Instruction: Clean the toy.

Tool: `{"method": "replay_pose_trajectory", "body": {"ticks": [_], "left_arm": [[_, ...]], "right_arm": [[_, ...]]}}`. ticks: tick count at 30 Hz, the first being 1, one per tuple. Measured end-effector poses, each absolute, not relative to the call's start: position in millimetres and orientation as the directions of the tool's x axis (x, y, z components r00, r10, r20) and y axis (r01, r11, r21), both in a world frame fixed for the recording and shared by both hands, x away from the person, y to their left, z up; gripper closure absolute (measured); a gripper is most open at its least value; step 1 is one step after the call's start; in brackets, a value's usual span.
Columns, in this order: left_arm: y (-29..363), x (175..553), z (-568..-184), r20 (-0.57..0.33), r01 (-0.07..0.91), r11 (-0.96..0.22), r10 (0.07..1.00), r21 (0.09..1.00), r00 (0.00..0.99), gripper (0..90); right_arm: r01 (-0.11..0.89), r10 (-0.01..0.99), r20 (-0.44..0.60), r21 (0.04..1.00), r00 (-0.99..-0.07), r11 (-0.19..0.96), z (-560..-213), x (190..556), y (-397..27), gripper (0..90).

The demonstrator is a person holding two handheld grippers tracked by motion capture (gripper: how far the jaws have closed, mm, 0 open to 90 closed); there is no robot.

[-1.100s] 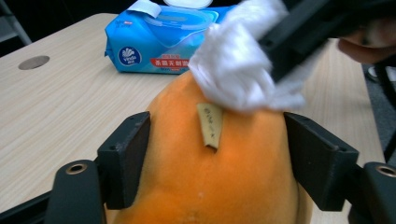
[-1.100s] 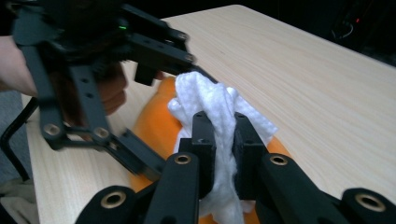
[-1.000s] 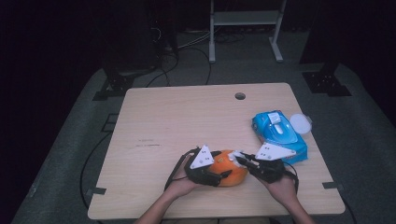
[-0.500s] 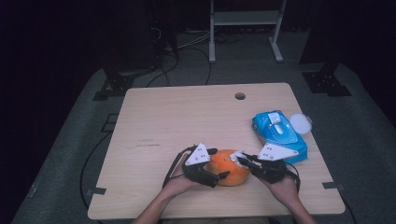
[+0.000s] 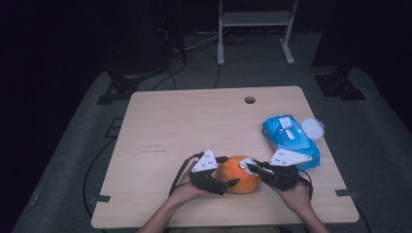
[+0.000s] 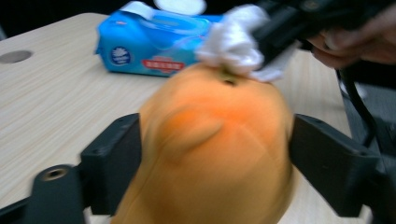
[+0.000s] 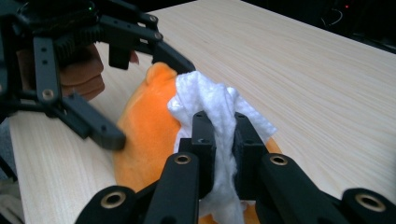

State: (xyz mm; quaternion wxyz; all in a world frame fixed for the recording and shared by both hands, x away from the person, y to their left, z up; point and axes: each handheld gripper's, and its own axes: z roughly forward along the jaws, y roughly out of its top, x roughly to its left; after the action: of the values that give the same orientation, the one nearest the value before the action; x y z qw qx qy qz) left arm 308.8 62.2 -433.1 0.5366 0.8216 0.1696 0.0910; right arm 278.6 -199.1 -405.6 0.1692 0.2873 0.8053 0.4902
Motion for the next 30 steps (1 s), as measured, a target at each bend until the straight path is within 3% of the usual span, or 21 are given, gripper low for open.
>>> {"method": "replay_pose_trajectory", "body": {"ticks": [3, 4, 11, 14, 17, 18, 20, 22, 24, 27, 30], "left_arm": [[60.3, 314.1, -436.3, -0.069, 0.231, -0.371, 0.402, 0.900, 0.913, 6.2], [57.9, 315.0, -440.1, -0.094, 0.251, -0.364, 0.398, 0.897, 0.913, 6.5], [56.2, 305.3, -441.1, -0.052, 0.178, -0.398, 0.307, 0.900, 0.950, 15.0], [57.7, 308.4, -442.0, -0.054, 0.189, -0.391, 0.329, 0.901, 0.943, 13.8], [53.3, 315.1, -447.7, -0.125, 0.265, -0.398, 0.344, 0.878, 0.931, 7.8], [53.6, 314.9, -448.0, -0.119, 0.263, -0.402, 0.348, 0.877, 0.930, 10.9], [53.9, 311.1, -443.7, -0.083, 0.237, -0.401, 0.363, 0.885, 0.928, 25.2], [53.1, 307.4, -438.4, -0.063, 0.218, -0.395, 0.369, 0.892, 0.927, 31.8], [48.3, 303.1, -435.7, -0.048, 0.198, -0.391, 0.361, 0.899, 0.931, 33.8], [46.5, 298.5, -433.7, -0.016, 0.173, -0.407, 0.362, 0.897, 0.932, 35.3], [49.8, 299.6, -431.3, -0.021, 0.176, -0.393, 0.368, 0.902, 0.929, 36.5]], "right_arm": [[0.296, 0.625, 0.011, 0.887, -0.780, 0.354, -405.7, 278.6, -200.0, 81.0], [0.292, 0.624, 0.004, 0.886, -0.781, 0.360, -405.8, 278.2, -199.2, 81.0], [0.318, 0.652, 0.018, 0.883, -0.758, 0.345, -409.1, 285.4, -212.2, 81.0], [0.332, 0.673, 0.024, 0.883, -0.740, 0.333, -410.7, 287.8, -219.2, 81.0], [0.337, 0.670, 0.037, 0.884, -0.742, 0.324, -412.1, 288.0, -219.3, 81.0], [0.337, 0.669, 0.039, 0.884, -0.742, 0.323, -412.0, 287.8, -218.1, 81.0], [0.337, 0.669, 0.047, 0.889, -0.742, 0.311, -409.2, 287.1, -216.6, 81.0], [0.311, 0.652, 0.054, 0.906, -0.757, 0.287, -400.4, 281.6, -214.5, 81.1], [0.285, 0.611, 0.066, 0.920, -0.789, 0.269, -391.6, 274.9, -207.2, 81.1], [0.231, 0.599, -0.024, 0.909, -0.801, 0.346, -389.4, 267.6, -192.2, 81.1], [0.263, 0.616, 0.006, 0.908, -0.788, 0.327, -392.6, 275.1, -202.3, 81.1]]}}
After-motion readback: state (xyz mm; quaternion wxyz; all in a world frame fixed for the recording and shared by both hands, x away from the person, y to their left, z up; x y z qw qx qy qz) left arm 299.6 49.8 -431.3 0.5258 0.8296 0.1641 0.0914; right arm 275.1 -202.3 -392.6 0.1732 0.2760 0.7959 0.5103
